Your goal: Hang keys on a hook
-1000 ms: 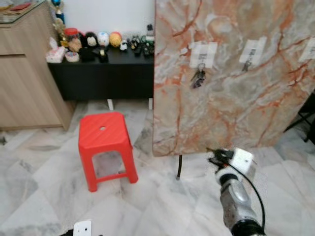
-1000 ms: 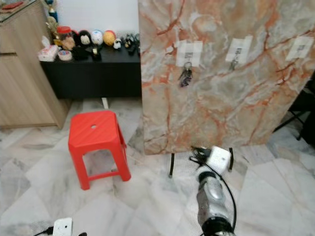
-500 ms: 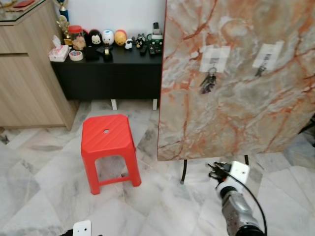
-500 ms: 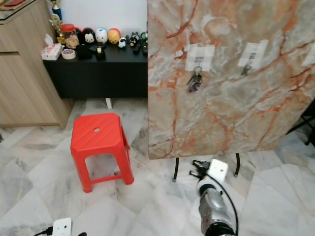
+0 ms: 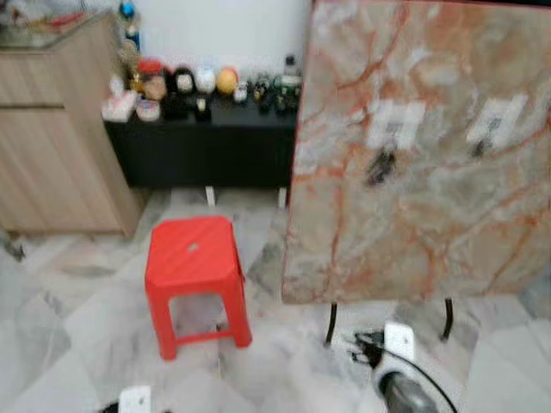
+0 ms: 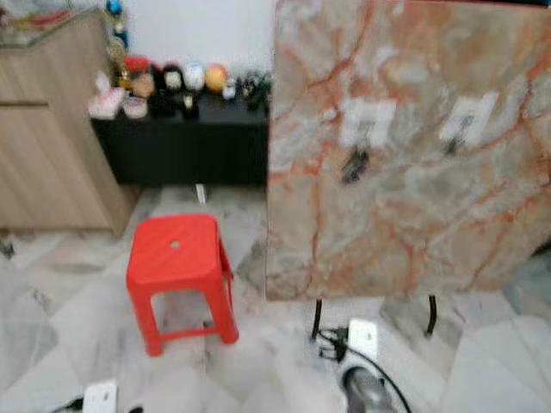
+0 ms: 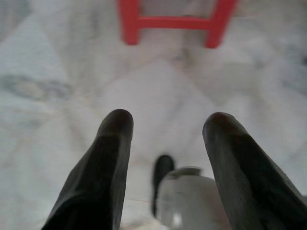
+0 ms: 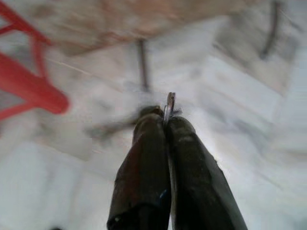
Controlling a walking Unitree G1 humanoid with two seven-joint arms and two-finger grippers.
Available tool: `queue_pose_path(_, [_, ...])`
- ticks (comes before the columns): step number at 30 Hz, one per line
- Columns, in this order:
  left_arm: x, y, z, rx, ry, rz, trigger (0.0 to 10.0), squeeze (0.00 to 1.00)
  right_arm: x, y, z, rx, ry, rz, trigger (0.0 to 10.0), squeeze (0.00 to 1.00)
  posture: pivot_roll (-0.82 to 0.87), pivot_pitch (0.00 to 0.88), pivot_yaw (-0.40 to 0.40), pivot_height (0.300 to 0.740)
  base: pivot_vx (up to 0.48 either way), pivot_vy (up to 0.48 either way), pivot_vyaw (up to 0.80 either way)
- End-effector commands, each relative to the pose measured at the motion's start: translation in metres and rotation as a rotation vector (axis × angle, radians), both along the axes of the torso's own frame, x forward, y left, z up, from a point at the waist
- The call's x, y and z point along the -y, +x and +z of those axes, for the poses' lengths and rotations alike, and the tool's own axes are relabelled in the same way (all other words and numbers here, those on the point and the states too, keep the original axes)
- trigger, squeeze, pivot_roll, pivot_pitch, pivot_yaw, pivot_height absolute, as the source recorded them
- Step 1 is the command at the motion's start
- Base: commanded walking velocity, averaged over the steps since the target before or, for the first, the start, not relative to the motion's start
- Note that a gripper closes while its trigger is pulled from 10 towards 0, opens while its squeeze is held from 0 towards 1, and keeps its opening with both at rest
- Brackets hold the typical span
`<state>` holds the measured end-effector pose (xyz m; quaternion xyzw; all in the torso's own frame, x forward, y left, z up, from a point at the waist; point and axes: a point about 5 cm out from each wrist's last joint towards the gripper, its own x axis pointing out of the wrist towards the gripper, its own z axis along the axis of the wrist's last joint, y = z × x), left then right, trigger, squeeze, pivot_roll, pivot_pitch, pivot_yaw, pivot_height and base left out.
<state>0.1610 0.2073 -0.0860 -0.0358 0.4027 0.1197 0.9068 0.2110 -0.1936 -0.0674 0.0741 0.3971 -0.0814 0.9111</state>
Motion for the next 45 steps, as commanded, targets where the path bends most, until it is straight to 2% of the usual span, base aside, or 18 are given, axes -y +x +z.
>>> queue_pose_path(1, [-0.0132, -0.0049, 0.0004, -0.014, 0.027, 0.021, 10.0, 0.0, -0.0101, 0.0094, 0.0044, 0.03, 0.02, 0.014, 10.0, 0.0, 0.05, 0.025, -0.05, 0.74, 0.259, 0.0, 0.0])
queue_pose_path(17, [-0.0157, -0.0048, 0.0008, -0.016, 0.033, 0.021, 10.0, 0.0, -0.0157, 0.0098, 0.0041, 0.039, 0.028, 0.015, 10.0, 0.0, 0.05, 0.027, -0.049, 0.74, 0.262, 0.0, 0.0])
queue_pose_path(29, [-0.0172, -0.0047, 0.0012, -0.022, 0.055, -0.002, 10.0, 0.0, -0.0175, 0.0079, 0.0027, 0.035, 0.043, 0.004, 10.0, 0.0, 0.05, 0.031, -0.044, 0.74, 0.0, 0.0, 0.0])
queue_pose_path(45, [-0.0163, -0.0006, 0.0029, -0.011, 0.065, -0.015, 10.0, 0.0, -0.0181, 0.0032, -0.0006, 0.012, 0.053, -0.009, 10.0, 0.0, 0.05, 0.018, -0.033, 0.74, 0.0, -0.384, 0.0])
